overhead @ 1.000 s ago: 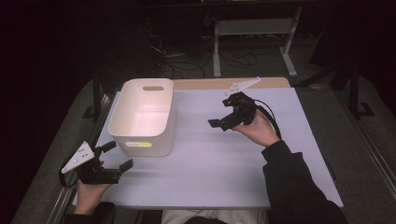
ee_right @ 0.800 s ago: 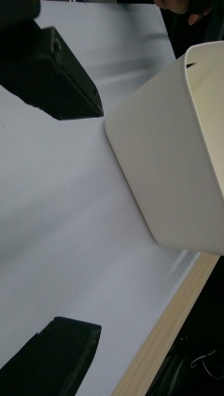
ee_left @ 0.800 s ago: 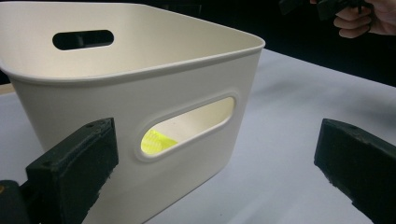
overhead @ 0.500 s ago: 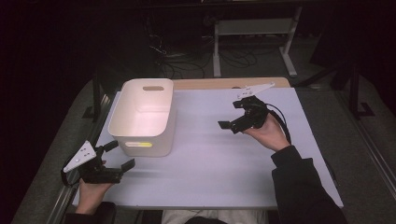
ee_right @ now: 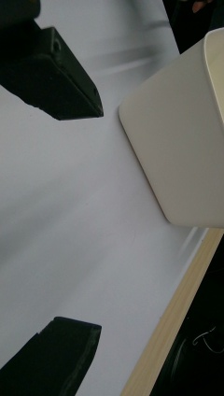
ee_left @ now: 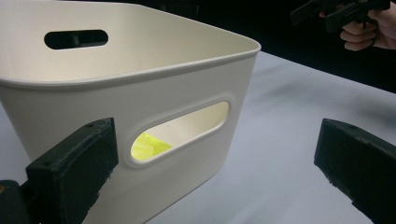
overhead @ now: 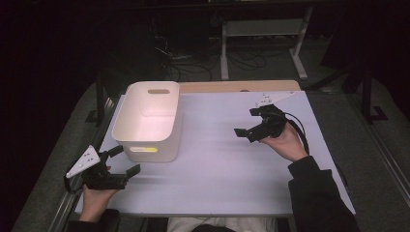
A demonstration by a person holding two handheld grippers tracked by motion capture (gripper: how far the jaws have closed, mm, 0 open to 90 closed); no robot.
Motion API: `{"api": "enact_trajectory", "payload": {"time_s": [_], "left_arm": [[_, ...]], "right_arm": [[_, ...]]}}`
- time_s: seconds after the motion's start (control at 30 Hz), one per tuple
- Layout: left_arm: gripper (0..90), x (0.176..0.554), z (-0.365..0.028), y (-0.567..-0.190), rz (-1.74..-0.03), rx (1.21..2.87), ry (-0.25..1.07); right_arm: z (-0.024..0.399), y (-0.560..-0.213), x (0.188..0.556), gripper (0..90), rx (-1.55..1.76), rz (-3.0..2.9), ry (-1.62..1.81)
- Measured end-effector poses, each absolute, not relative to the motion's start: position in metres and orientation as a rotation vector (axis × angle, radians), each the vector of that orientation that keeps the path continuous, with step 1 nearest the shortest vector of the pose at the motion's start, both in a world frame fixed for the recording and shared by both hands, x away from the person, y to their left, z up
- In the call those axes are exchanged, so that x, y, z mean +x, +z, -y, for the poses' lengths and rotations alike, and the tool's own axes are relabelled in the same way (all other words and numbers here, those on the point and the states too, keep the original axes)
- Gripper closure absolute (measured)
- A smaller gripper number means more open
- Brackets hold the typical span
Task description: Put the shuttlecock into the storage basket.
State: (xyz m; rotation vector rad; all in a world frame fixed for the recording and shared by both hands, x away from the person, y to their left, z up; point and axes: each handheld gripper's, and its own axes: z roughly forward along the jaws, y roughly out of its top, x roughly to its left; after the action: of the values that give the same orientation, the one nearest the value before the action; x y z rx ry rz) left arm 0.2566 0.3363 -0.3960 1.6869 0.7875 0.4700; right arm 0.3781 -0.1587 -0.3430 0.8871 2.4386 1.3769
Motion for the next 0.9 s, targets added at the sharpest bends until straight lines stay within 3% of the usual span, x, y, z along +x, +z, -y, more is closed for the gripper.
{"api": "enact_trajectory", "payload": {"time_s": [0.9], "left_arm": [[0.0,0.257,-0.336,-0.398,-0.789,1.724,0.488]], "right_arm": [[0.193,-0.364,0.359,0.0,0.964,-2.369,1.4]]}}
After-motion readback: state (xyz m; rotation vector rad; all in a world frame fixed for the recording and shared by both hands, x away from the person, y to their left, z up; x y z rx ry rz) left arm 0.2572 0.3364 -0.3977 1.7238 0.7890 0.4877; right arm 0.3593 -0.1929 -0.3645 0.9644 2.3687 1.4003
